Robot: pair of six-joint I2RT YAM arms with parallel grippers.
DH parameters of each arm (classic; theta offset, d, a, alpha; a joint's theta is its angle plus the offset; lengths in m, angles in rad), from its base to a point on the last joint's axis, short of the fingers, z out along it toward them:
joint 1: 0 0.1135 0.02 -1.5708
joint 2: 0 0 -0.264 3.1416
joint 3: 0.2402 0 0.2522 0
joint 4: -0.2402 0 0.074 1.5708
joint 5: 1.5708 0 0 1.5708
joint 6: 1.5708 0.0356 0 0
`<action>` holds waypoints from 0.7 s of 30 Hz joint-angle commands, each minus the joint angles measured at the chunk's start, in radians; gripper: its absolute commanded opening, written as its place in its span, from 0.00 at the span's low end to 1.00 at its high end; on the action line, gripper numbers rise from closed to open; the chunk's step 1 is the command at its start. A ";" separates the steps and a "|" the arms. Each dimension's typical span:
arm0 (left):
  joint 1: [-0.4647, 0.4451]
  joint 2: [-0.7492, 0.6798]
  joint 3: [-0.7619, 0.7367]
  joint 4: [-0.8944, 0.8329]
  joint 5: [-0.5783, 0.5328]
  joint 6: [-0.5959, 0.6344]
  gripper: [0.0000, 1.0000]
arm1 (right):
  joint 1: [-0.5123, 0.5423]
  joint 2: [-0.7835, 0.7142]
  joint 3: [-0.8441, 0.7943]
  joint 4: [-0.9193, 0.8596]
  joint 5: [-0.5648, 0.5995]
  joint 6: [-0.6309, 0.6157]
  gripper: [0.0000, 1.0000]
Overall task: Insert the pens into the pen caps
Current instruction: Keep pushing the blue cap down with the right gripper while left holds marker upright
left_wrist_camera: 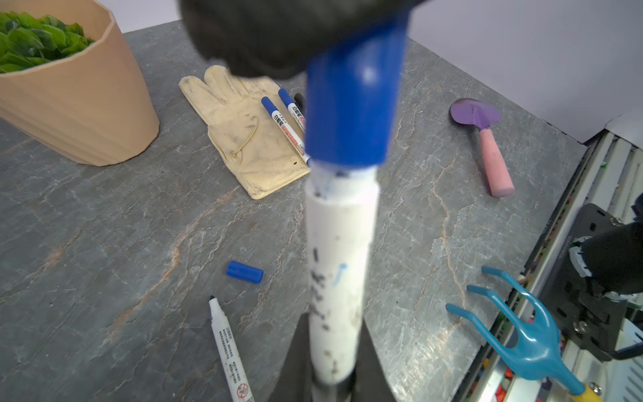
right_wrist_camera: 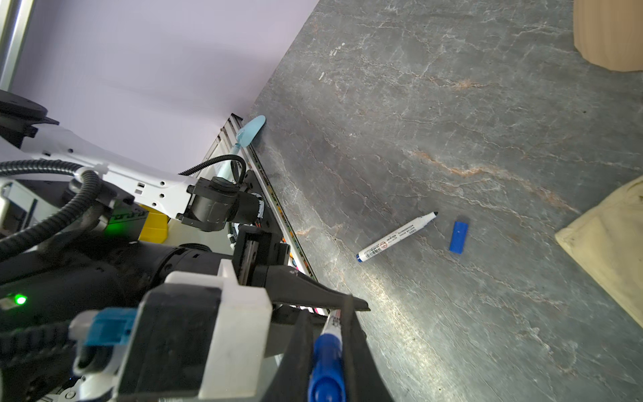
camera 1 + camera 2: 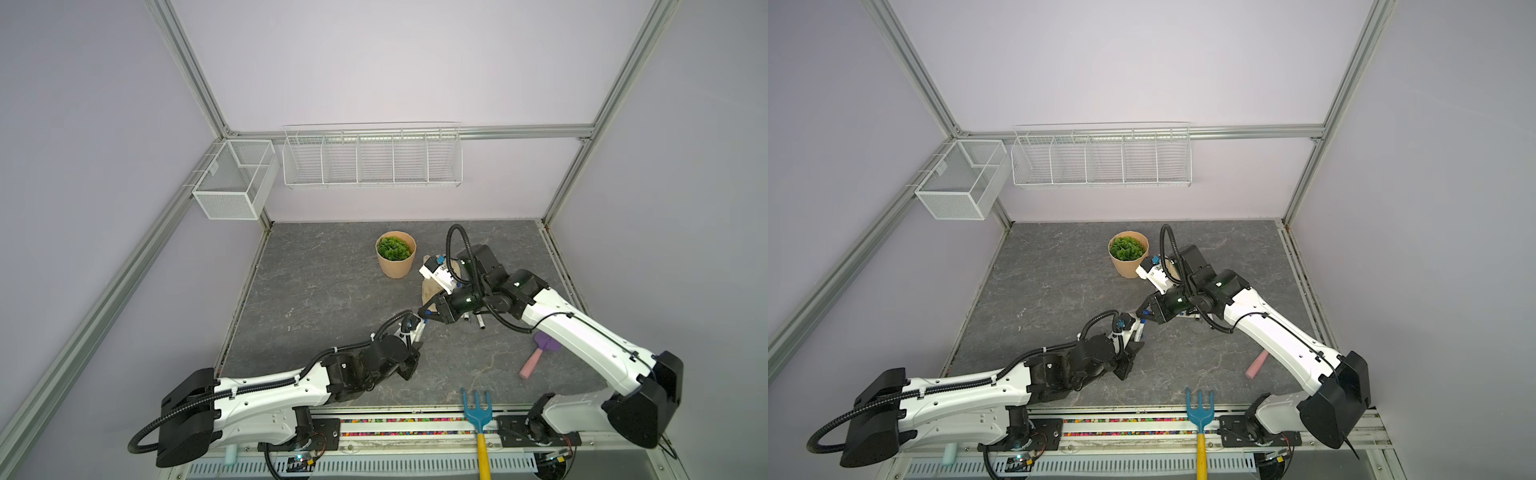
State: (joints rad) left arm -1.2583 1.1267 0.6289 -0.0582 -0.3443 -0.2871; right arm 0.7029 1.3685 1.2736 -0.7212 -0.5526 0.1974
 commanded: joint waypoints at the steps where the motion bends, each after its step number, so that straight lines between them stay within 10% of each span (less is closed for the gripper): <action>1: 0.012 -0.012 0.131 0.219 -0.202 0.003 0.00 | 0.050 0.043 -0.038 -0.331 -0.018 -0.038 0.08; 21: -0.016 -0.034 0.104 0.296 -0.173 0.057 0.00 | 0.026 0.071 -0.090 -0.275 -0.119 0.011 0.08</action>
State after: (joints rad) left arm -1.2964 1.1519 0.6518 -0.1310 -0.4129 -0.2218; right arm 0.6956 1.3956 1.2606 -0.7765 -0.5823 0.1898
